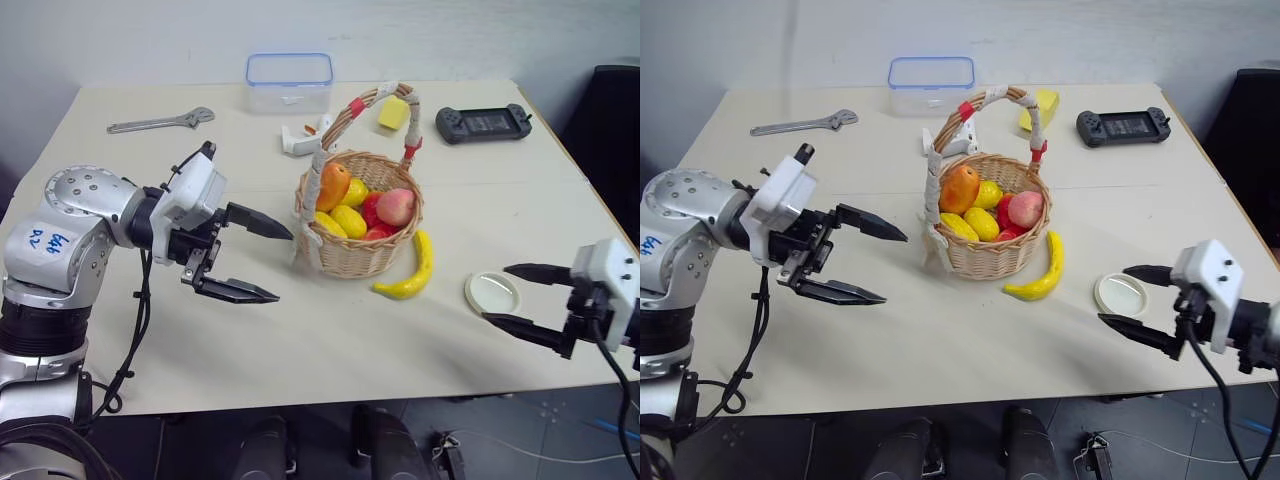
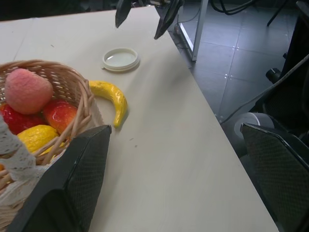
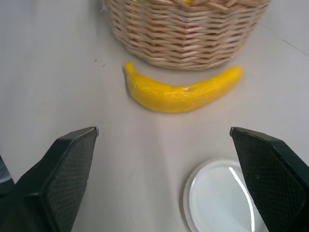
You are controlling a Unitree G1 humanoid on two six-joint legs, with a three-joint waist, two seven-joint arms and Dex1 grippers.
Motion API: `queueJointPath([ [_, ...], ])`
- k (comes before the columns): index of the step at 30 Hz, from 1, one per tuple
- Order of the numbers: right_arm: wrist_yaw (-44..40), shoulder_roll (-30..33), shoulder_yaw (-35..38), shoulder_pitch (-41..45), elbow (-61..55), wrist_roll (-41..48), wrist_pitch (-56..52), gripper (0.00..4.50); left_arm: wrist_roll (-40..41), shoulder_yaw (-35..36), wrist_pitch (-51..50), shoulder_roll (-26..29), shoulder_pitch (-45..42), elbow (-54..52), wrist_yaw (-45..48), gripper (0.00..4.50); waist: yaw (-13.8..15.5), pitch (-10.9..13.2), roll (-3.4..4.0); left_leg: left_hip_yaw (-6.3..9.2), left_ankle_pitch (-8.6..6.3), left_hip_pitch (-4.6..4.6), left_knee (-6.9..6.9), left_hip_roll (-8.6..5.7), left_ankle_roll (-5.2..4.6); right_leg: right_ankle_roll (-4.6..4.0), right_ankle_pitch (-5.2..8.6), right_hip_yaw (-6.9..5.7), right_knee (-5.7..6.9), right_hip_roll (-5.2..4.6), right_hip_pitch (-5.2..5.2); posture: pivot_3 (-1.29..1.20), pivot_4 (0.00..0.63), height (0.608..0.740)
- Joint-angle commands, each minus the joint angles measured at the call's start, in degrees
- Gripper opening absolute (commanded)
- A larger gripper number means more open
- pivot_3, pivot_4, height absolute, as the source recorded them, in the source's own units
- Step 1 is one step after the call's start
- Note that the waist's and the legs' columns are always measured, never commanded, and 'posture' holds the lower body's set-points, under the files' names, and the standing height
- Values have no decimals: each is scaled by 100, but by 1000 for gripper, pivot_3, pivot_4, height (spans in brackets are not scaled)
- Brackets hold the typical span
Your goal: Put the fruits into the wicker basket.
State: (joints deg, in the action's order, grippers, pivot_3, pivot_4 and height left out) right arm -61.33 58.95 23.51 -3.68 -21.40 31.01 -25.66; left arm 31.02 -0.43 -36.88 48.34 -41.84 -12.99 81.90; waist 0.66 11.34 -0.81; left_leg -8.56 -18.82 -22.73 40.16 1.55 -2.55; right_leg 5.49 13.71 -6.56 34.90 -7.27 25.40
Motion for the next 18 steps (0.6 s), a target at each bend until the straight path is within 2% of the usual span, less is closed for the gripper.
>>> queueJointPath([
  [1, -303, 132, -844, 646, 442, -679, 793, 4500, 163, 31, 23, 34, -12, -267, -85, 4486, -14, 0, 0, -1, 0, 1, 0, 0, 0, 0, 0, 0, 0, 1, 0, 0, 150, 740],
  [8, -1067, -205, -2587, 2434, 1986, -1835, 2095, 4500, 163, -119, 76, -79, -32, -399, -268, 4486, -81, 1, 2, -4, 0, 0, 0, 1, 0, 0, 0, -1, 12, 2, -1, 0, 150, 740],
  [12, -1357, -549, -3114, 3143, 2607, -2145, 2487, 4500, 203, -121, 37, -111, -52, -442, -387, 4486, -84, 2, 3, -4, 0, -1, -2, 7, 3, -1, 0, -2, 11, 9, 0, 0, 150, 740],
  [18, -1526, -999, -3592, 3736, 3519, -2593, 3032, 4500, 237, -99, 1, -82, -8, -506, -550, 4486, -83, 2, 4, -4, 0, -1, -1, 8, 4, -1, 0, -3, 12, 9, 0, 0, 150, 740],
])
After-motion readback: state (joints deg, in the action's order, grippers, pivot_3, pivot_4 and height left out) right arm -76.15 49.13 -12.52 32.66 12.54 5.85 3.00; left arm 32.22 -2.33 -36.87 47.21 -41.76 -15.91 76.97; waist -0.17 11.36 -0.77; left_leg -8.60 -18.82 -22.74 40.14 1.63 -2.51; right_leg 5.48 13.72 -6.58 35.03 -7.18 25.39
